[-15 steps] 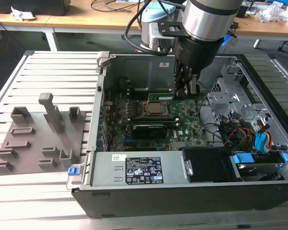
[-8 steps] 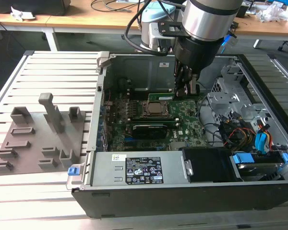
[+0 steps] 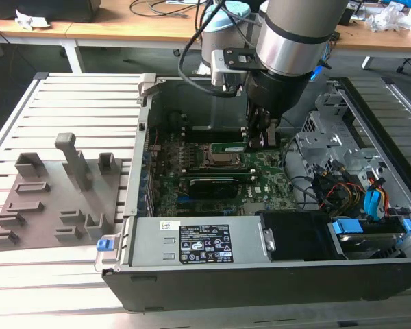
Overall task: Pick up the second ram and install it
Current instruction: 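Insert the second ram into the second slot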
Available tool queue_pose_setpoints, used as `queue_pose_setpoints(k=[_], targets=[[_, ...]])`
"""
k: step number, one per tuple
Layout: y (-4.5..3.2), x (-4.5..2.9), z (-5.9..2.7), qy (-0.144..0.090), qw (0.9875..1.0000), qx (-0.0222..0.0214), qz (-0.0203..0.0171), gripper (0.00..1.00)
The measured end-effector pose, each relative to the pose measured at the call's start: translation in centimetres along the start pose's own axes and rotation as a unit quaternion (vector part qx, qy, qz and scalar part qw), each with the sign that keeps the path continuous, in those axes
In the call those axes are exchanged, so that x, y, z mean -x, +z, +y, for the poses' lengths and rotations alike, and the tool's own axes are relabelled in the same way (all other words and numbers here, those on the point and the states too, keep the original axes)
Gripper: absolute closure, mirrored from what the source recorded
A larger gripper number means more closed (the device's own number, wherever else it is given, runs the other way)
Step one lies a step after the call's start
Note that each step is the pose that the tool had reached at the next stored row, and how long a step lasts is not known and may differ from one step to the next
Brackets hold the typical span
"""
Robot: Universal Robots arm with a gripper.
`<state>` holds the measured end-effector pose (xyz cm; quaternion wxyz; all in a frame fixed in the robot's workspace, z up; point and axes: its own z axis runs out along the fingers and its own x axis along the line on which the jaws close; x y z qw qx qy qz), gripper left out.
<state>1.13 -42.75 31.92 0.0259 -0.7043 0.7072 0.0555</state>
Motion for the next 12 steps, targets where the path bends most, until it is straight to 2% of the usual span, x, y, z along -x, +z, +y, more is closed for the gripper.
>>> queue_pose_setpoints(k=[12], targets=[[2.05,-0.17,-0.09,0.0,1.0,0.0,0.0,0.86]])
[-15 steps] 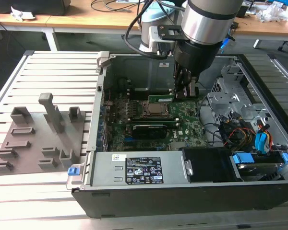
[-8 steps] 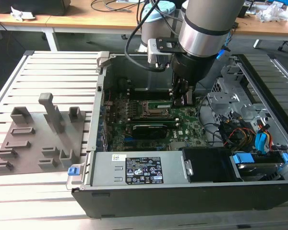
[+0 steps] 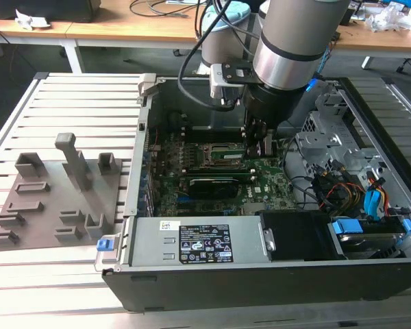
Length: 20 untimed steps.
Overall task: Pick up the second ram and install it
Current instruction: 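Insert the second ram into the second slot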
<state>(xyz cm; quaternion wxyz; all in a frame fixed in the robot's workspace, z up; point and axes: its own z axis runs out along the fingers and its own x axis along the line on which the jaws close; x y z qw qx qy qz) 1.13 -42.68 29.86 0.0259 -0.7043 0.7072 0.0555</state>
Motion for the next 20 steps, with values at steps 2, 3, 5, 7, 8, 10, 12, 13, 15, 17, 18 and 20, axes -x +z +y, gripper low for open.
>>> queue_pose_setpoints(k=[2,3,5,7,8,10,12,13,15,17,18,20], targets=[[0.2,-0.02,-0.01,0.0,1.0,0.0,0.0,0.86],[0.34,-0.04,-0.01,0.0,1.0,0.0,0.0,0.86],[0.57,-0.06,-0.02,0.0,1.0,0.0,0.0,0.86],[0.8,-0.05,-0.03,0.0,1.0,0.0,0.0,0.86],[0.87,-0.05,-0.04,0.0,1.0,0.0,0.0001,0.86],[1.37,0.0,-0.06,0.0,1.0,0.0,0.0,0.86],[1.9,-0.01,-0.08,0.0,1.0,0.0,0.0,0.86],[2.15,0.03,-0.09,0.0,1.0,0.0,0.0,0.86],[2.43,0.08,0.19,0.0,1.0,0.0,0.0,0.86],[2.66,0.43,1.19,0.001,1.0,-0.0002,0.0,0.86],[2.75,0.52,1.49,0.003,1.0,-0.0004,-0.0002,0.86],[2.96,1.08,1.88,0.006,1.0,-0.0007,-0.0003,0.86]])
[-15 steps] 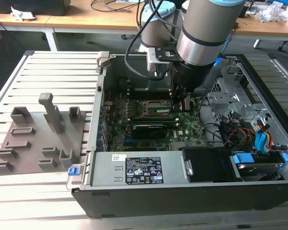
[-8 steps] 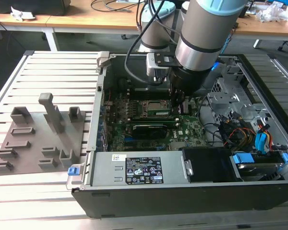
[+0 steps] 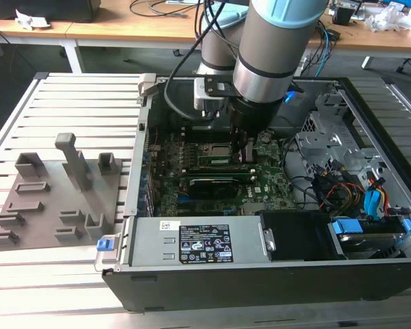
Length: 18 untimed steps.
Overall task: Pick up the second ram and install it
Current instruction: 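Insert the second ram into the second slot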
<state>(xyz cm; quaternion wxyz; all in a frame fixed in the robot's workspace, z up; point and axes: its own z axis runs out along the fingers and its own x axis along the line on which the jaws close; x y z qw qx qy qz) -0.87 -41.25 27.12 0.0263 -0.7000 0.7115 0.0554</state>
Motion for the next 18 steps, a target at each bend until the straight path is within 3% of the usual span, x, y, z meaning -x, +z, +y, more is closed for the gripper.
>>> queue_pose_setpoints(k=[9,12,18], targets=[[0.93,1.8,0.09,0.001,1.0,-0.0001,0.0,0.86],[1.46,2.92,0.09,0.001,1.0,-0.0001,0.0,0.86],[2.68,2.9,0.13,0.005,1.0,-0.0005,-0.0001,0.86]])
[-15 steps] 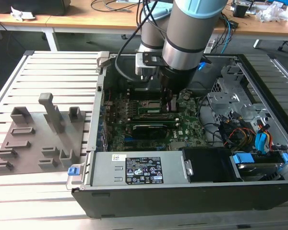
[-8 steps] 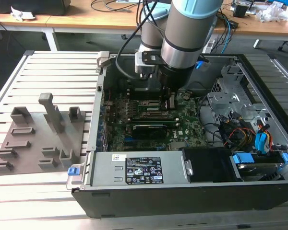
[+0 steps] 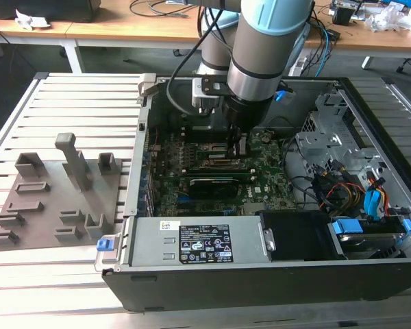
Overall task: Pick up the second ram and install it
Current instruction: 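Insert the second ram into the second slot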
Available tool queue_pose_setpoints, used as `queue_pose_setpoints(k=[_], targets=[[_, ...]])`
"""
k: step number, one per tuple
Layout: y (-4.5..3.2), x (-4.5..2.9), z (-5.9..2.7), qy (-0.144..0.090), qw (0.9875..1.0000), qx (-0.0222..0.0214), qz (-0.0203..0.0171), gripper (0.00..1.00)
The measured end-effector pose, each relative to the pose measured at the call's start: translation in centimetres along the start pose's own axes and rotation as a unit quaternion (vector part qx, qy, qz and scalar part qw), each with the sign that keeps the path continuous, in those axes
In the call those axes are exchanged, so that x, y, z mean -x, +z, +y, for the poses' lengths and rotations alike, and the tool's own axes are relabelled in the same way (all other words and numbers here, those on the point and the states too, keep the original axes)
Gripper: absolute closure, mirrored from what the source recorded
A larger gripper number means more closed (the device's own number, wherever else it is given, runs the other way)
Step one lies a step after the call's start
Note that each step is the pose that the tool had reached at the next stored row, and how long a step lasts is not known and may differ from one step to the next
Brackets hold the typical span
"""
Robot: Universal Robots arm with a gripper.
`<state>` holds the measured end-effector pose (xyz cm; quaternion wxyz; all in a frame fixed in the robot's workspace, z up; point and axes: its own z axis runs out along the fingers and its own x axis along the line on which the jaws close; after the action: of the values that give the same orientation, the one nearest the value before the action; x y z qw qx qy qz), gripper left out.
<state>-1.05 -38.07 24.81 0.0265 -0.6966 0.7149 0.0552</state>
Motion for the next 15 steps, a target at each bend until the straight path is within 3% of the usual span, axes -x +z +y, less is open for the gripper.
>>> queue_pose_setpoints(k=[5,8,12,15], targets=[[0.82,-0.14,0.08,0.027,0.9996,-0.0035,0.0028,0.86],[1.15,-0.48,0.76,0.028,0.9996,-0.004,0.0104,0.86],[1.78,-0.33,1.11,0.023,0.9993,-0.0045,0.0294,0.86],[1.92,-0.2,1.23,0.015,0.9994,-0.0039,0.0309,0.86]])
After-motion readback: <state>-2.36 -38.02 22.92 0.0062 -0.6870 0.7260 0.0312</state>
